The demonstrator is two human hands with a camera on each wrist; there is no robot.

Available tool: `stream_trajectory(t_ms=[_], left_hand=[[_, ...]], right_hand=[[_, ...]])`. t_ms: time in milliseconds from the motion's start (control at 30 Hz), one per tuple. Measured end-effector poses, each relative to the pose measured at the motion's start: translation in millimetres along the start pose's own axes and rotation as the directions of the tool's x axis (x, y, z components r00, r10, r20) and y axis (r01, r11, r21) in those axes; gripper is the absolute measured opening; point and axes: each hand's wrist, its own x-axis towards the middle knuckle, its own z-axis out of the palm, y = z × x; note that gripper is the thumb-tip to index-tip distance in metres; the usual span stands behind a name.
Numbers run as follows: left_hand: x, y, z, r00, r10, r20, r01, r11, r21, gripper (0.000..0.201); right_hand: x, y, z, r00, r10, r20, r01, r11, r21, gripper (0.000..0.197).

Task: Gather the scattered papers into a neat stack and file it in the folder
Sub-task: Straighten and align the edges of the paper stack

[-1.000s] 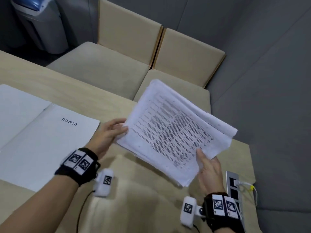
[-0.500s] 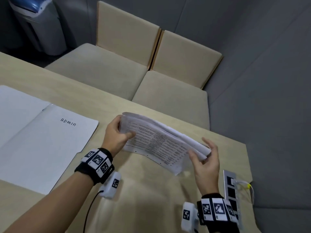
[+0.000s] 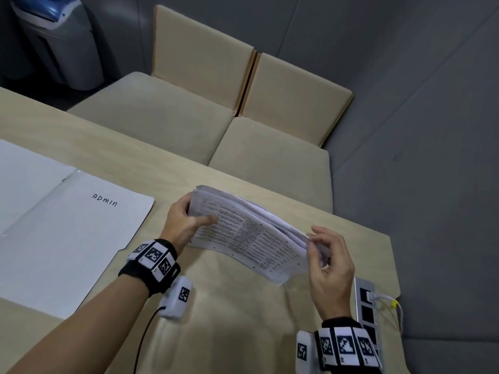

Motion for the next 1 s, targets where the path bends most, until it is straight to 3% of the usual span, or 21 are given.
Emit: stream_trajectory(t_ms=[67, 233, 367, 500, 767, 900, 1000], left_hand=[[2, 0, 2, 1.0, 0.002, 0.013, -0.002, 1.0, -0.014, 0.054], [6, 1, 6, 0.999, -0.001, 0.032, 0.001, 1.0, -0.006, 0.038], [10, -3, 4, 0.998, -0.06, 0.03, 0.061, 0.998, -0.014, 0.027], [10, -4, 0, 0.996, -0.074, 0.051, 0.077, 0.996, -0.045, 0.032], [7, -3, 3, 0.994, -0.089, 0.067, 0.09, 0.996, -0.014, 0.031], [3, 13, 6, 0.995, 0.013, 0.103, -0.017, 0.999, 0.039, 0.018], [2, 36, 14, 0.953, 0.107, 0.284, -0.147, 0.981, 0.125, 0.014]], right_hand=[[2, 2, 0, 0.996, 0.064, 0.059, -0.065, 0.998, 0.002, 0.015], [10, 6, -2, 0.987, 0.078, 0.141, -0.067, 0.995, -0.076, 0.024], [13, 4, -3, 0.988, 0.015, 0.154, 0.002, 0.994, -0.106, 0.033], [11, 6, -1, 0.975, -0.077, 0.208, 0.119, 0.973, -0.198, 0.034], [6, 3, 1, 0.929, -0.06, 0.365, 0.216, 0.888, -0.406, 0.053], [14, -8, 3, 0.946, -0.001, 0.325, 0.145, 0.896, -0.419, 0.077], [29, -16, 7, 0.93, 0.067, 0.361, 0.099, 0.901, -0.422, 0.088]])
